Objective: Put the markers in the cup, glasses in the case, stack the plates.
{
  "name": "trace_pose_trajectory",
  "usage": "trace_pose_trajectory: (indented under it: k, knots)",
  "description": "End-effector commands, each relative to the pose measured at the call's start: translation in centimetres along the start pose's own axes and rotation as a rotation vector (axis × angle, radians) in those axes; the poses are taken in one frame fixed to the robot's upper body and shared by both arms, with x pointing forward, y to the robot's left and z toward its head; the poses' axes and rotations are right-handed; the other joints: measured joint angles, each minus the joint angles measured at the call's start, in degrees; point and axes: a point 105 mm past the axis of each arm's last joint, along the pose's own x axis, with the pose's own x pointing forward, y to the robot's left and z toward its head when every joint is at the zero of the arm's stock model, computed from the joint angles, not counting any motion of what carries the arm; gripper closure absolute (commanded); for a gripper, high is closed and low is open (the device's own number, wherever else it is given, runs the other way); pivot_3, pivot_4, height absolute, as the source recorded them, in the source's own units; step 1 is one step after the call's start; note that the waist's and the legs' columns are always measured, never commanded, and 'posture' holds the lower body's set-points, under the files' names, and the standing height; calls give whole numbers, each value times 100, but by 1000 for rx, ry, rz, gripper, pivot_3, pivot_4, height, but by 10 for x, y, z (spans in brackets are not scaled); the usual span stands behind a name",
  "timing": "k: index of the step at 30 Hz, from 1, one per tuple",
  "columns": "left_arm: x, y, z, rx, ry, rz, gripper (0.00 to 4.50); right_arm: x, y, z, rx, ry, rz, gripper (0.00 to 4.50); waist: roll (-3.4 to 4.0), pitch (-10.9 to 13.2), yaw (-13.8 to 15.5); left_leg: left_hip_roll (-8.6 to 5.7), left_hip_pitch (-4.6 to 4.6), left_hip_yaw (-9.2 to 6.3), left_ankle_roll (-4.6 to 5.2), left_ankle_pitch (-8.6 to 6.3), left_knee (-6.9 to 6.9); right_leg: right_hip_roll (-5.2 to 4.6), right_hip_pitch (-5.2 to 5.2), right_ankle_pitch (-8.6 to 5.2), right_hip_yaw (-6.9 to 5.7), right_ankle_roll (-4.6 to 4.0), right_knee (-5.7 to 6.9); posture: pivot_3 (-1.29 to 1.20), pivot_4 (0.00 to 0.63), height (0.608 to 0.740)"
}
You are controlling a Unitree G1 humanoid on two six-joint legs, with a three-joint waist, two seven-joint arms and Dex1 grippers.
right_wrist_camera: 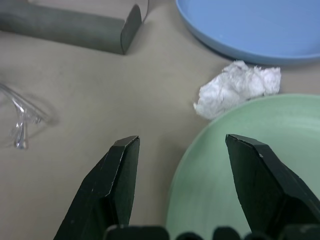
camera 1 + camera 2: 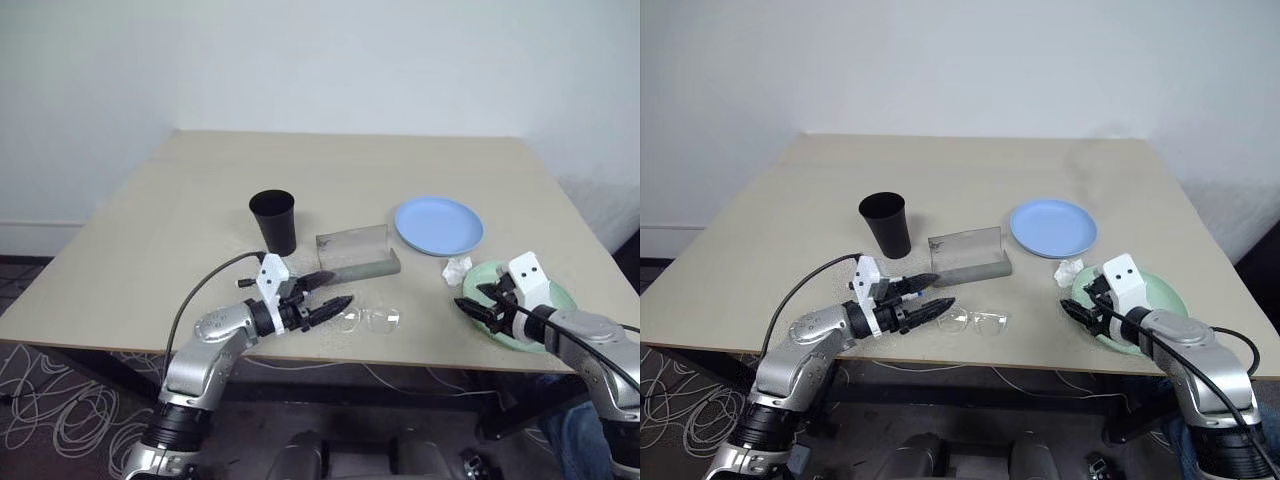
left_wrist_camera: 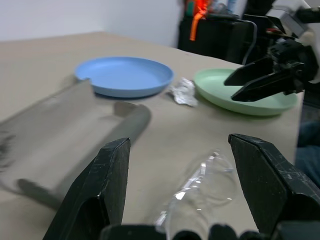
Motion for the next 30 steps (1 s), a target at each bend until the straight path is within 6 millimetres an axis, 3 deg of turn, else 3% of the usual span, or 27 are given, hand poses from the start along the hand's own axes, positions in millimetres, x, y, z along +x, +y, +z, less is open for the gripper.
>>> trace_pose_trajectory:
  k: [1,5,12,15,22,30]
  knots:
    - [9,-4,10,38,-28,-29,1200,-2,-3,4,-46,15,-83,1513,1,-1,0,3,-1,0,0,0,0,1,1,0,-3,0,-7,0,0,740]
    - [14,-6,11,39,-34,-43,1200,4,-8,2,-26,36,-138,1513,3,-1,-5,36,-22,16,2,-1,-2,6,3,0,-28,0,-64,0,0,740]
    - [18,-5,12,40,-40,-34,1200,21,2,-1,-25,69,-144,1513,2,-2,1,42,-19,30,10,-5,2,8,1,1,-24,1,-58,0,0,740]
    - [17,-4,12,42,-40,-23,1171,27,4,4,-33,75,-158,2117,2,-2,0,42,-18,31,10,-4,0,9,2,2,-23,1,-53,0,0,740]
    - [16,-2,12,50,-42,0,1171,34,-2,8,-89,129,-241,4472,-1,-4,-1,41,-13,32,13,-6,-3,11,6,3,-21,1,-49,0,0,740]
    - [15,-2,11,52,-41,9,1171,30,-23,12,-142,177,-373,4472,-4,-5,1,48,1,40,13,-6,-1,10,17,2,-21,1,-54,0,0,740]
